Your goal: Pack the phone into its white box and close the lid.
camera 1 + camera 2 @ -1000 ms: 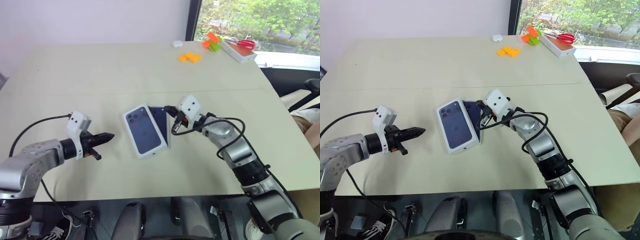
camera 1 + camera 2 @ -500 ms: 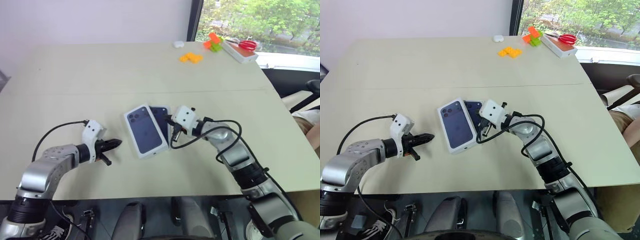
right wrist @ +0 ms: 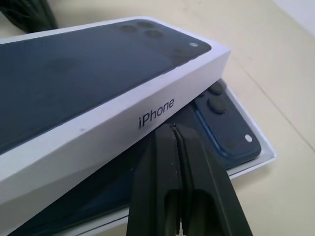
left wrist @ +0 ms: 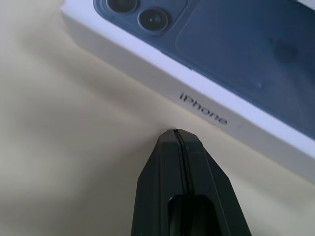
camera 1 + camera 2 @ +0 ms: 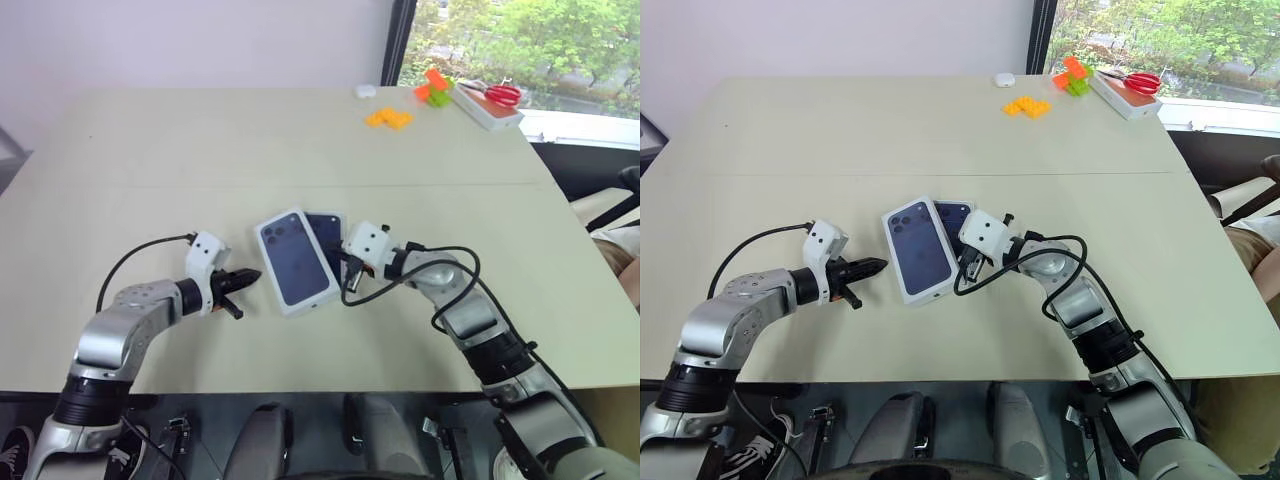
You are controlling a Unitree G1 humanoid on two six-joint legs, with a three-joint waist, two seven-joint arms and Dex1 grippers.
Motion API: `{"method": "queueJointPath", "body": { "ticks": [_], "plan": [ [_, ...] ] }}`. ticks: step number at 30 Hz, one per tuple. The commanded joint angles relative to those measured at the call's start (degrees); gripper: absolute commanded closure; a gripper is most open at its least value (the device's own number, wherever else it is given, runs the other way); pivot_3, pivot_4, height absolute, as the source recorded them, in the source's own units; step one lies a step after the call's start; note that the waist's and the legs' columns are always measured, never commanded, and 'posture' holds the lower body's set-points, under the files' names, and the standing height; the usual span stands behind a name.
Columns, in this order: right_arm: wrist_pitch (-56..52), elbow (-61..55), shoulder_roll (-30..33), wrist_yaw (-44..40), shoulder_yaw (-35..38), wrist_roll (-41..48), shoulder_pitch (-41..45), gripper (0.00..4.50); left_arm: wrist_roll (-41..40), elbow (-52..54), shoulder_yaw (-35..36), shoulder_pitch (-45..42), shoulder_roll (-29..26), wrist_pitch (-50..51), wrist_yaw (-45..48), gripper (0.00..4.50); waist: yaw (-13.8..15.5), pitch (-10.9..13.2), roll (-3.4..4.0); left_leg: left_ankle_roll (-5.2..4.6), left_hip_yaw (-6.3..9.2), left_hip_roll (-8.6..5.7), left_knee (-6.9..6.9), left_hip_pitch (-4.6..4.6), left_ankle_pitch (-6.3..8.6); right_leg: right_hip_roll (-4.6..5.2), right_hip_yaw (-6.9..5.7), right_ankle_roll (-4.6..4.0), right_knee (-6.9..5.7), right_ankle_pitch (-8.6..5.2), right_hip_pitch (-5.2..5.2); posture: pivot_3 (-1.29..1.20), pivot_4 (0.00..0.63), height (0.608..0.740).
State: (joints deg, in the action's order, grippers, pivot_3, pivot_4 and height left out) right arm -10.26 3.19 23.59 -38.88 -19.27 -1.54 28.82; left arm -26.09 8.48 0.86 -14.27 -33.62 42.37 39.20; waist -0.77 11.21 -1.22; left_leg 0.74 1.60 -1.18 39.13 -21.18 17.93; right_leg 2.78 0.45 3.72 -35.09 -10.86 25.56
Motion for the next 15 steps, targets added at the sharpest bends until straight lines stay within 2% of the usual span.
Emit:
{"method": "queueJointPath", "body": {
  "ticks": [1, 6, 15],
  "plan": [
    [-0.6, -3.1, -0.7, 0.1, 1.9, 0.7, 0.1, 4.43, 0.7, -0.4, -0.1, -0.9, 0.6, 0.1, -0.8, 4.50, 0.0, 0.0, 0.00, 0.00, 0.02, 0.01, 0.00, 0.00, 0.00, 0.00, -0.01, 0.00, 0.00, 0.00, 0.00, 0.00, 0.150, 0.740],
    [-1.1, -3.5, -0.8, -0.1, 2.0, 0.6, 0.2, 4.43, 1.6, -0.6, -1.8, -1.5, 1.7, 0.9, -0.8, 4.50, 0.0, 0.0, 0.00, 0.00, 0.05, 0.01, 0.00, 0.00, 0.00, -0.01, -0.05, 0.00, -0.01, 0.00, 0.00, 0.00, 0.150, 0.740],
    [-1.5, -3.1, -0.8, 0.0, 2.6, 0.5, 0.6, 4.43, 0.9, 1.4, -1.1, -2.5, -0.5, 3.9, -0.1, 4.50, 0.0, 0.0, 0.00, 0.00, 0.04, 0.00, 0.00, -0.01, 0.00, 0.00, -0.05, 0.01, 0.00, 0.00, 0.00, 0.00, 0.150, 0.740]
  ]
}}
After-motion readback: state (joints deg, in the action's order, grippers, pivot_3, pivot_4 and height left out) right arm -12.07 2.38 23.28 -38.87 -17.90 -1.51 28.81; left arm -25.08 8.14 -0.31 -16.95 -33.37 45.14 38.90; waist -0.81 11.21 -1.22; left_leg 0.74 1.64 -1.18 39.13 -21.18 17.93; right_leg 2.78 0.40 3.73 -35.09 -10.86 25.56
